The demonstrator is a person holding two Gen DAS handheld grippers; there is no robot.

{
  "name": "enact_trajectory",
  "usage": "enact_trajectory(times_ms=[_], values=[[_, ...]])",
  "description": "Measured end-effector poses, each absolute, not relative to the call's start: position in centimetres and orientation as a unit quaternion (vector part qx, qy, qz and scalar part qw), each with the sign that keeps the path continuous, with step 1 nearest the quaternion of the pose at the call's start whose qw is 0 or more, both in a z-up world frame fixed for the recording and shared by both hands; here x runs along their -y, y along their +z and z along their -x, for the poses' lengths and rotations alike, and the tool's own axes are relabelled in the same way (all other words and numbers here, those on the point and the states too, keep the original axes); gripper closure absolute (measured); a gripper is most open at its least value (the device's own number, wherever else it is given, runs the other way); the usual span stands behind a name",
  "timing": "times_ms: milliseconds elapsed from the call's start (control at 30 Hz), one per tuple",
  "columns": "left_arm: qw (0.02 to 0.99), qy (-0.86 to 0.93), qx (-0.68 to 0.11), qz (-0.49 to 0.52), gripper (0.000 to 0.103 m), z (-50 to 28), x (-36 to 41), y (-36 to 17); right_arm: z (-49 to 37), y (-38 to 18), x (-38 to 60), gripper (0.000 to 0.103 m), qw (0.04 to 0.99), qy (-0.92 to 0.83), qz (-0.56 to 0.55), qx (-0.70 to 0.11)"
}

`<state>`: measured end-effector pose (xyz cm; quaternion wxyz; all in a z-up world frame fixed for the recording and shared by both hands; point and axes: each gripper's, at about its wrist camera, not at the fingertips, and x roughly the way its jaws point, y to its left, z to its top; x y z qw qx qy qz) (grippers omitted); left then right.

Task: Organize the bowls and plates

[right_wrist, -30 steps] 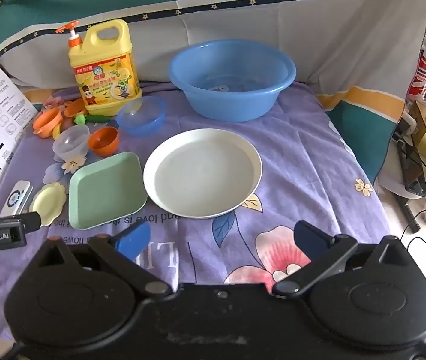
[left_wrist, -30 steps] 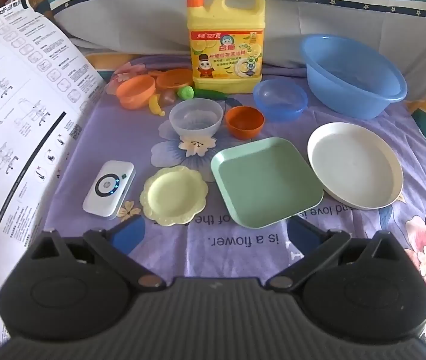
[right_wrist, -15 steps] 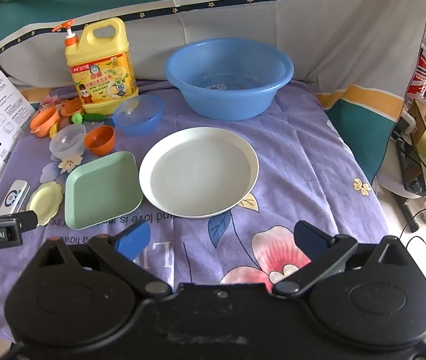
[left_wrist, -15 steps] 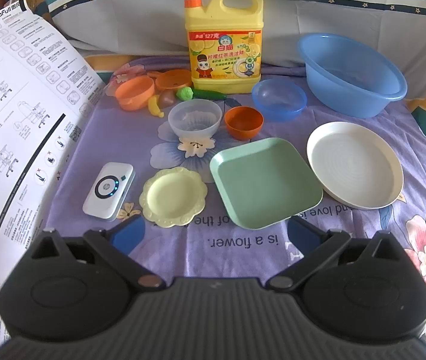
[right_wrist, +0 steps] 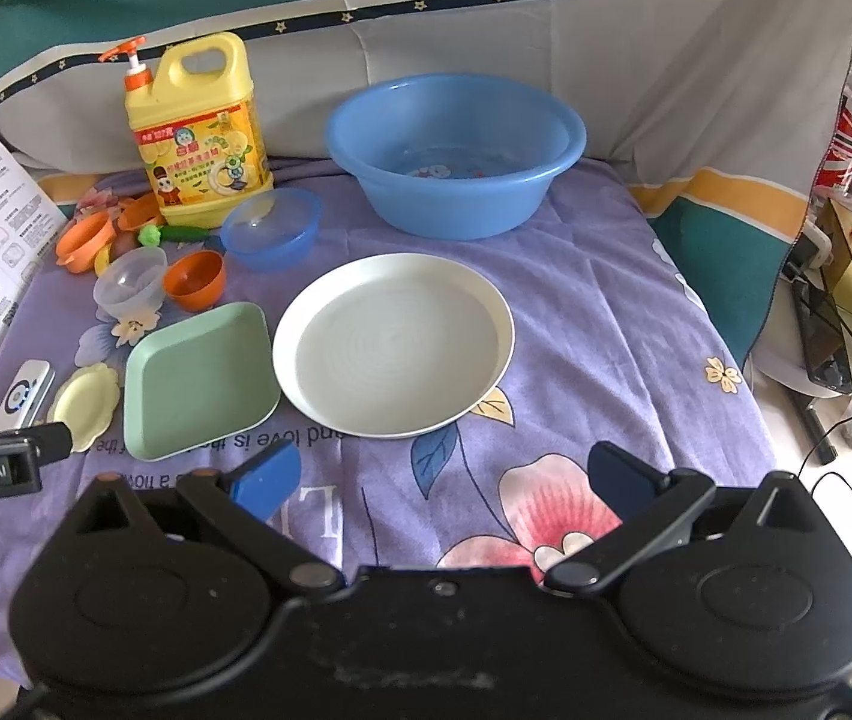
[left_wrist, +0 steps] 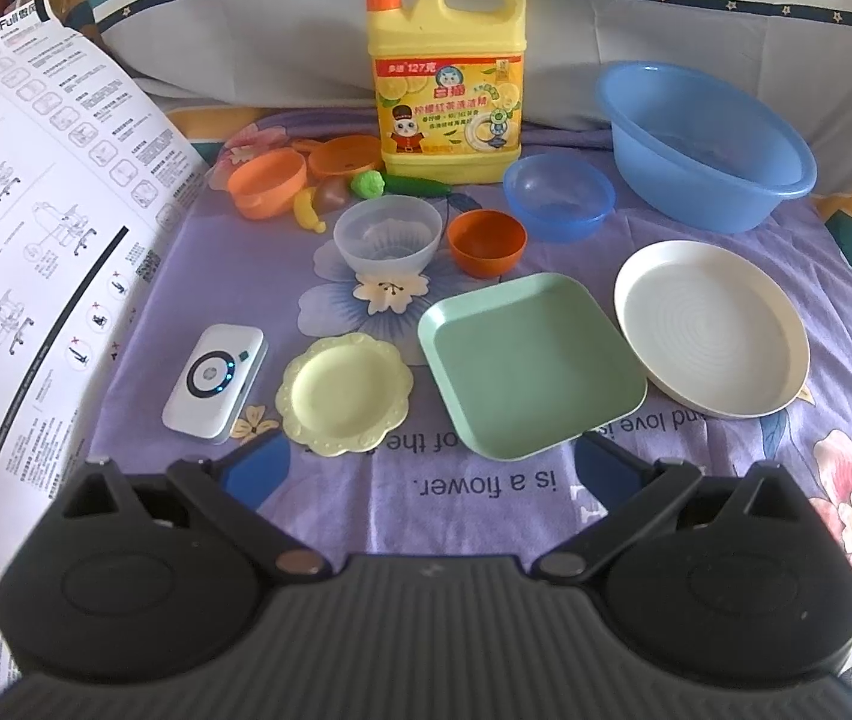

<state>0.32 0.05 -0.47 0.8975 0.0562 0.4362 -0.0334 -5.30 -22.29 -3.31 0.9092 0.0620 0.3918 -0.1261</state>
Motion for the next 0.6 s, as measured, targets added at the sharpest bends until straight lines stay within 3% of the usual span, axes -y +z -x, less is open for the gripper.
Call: enact_trajectory(times_ms=[600], values=[[0.893,-0.037,-0.444,-0.066,0.0,-1.9,0.3,-1.4,3.9,-4.4,22.7,0.0,0.902,-0.131,-0.06,-0.407]])
